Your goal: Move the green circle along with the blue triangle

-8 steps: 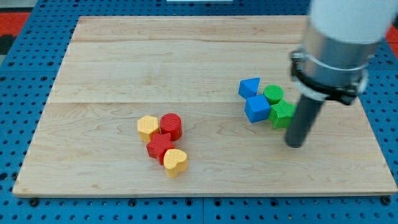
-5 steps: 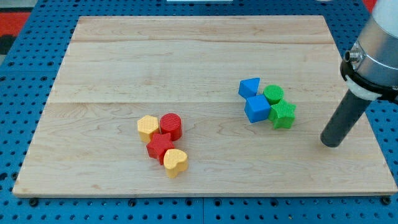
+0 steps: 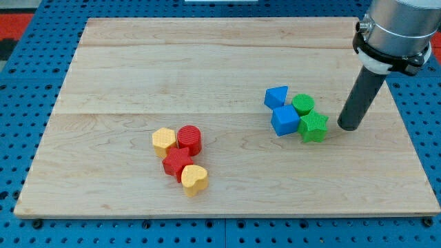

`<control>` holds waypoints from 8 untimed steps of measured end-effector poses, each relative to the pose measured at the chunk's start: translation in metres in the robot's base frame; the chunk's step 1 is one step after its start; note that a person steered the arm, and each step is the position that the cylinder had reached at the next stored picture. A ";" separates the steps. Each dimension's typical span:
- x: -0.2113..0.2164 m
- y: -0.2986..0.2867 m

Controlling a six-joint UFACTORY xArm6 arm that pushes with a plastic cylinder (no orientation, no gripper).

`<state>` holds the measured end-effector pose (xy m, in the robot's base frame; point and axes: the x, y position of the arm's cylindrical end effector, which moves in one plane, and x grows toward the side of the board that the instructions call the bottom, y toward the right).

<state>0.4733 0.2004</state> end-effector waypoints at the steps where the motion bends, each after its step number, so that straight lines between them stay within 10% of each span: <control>1: 0.000 0.000; 6: -0.049 -0.047; 8: -0.137 -0.273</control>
